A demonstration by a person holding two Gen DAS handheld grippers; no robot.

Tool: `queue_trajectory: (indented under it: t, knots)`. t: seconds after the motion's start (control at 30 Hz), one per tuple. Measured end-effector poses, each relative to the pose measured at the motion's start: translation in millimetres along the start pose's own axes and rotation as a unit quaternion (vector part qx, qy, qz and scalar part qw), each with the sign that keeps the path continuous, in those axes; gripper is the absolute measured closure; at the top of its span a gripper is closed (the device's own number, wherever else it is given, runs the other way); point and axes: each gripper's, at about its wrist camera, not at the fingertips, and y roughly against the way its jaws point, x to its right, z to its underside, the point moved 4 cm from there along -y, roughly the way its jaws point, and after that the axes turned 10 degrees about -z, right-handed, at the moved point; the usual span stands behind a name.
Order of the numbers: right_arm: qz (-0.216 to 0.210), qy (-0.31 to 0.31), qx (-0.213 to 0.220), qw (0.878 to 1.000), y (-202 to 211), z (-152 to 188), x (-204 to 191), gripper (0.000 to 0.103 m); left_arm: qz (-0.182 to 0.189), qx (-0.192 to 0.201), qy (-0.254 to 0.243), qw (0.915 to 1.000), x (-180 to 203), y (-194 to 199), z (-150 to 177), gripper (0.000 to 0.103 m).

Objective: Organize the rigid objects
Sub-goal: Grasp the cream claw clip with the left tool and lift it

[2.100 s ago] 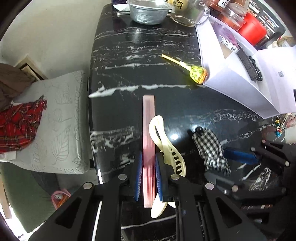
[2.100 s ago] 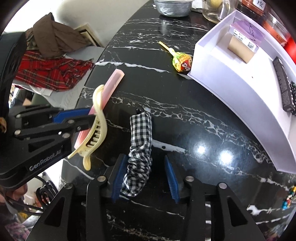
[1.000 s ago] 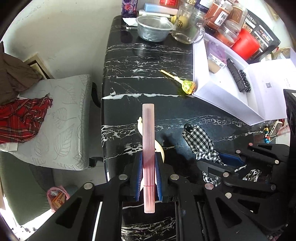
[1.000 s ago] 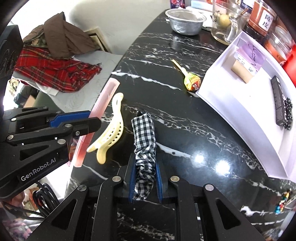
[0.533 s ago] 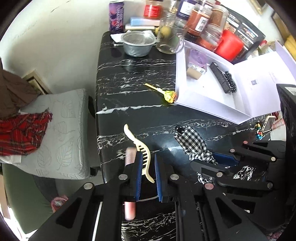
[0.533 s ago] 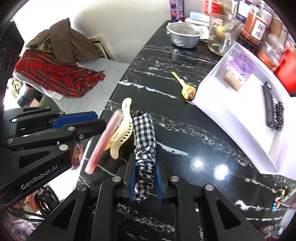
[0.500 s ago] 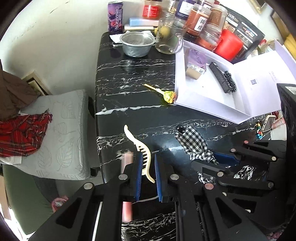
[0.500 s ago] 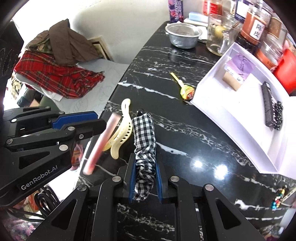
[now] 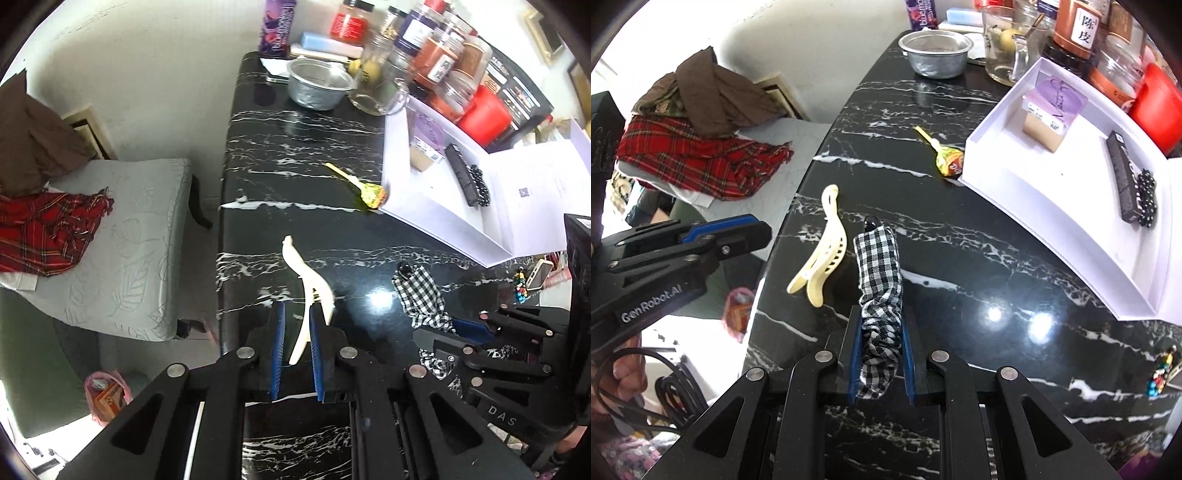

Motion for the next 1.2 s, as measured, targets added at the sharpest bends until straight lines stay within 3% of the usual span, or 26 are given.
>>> queue_trajectory:
  t: [0.27,0.7,0.73,0.8,0.83,1.07,1.2]
  knots:
    - [-0.002,0.004,-0.005,1.0,-3,-2,-2,0.084,-0.001,-0.004,0.015,0.9999,-13,-2,-2,0.089]
    - [0.011,-0.015,-0.005,1.0,-3,0,12,0.084,-0.012,-0.079,-0.035,0.9961,15,-38,9,0.088]
    - [0.012,-0.017,-0.005,1.0,-3,1,14,0.084,-0.013,-0.082,-0.039,0.9958,17,-40,10,0.08]
    - [0.015,-0.022,-0.006,1.0,-3,1,19,0.084,-0.014,-0.082,-0.043,0.9956,22,-42,10,0.04]
    - [0.016,-0.024,-0.005,1.0,-3,2,21,0.084,-0.013,-0.08,-0.045,0.9957,23,-42,11,0.0]
    - [0.019,-0.038,-0.004,0.999,-3,4,33,0.084,-0.015,-0.078,-0.057,0.9952,33,-51,8,0.0]
    - [0.022,-0.041,-0.007,0.999,-4,6,38,0.084,-0.037,-0.086,-0.065,0.9935,36,-67,7,0.0]
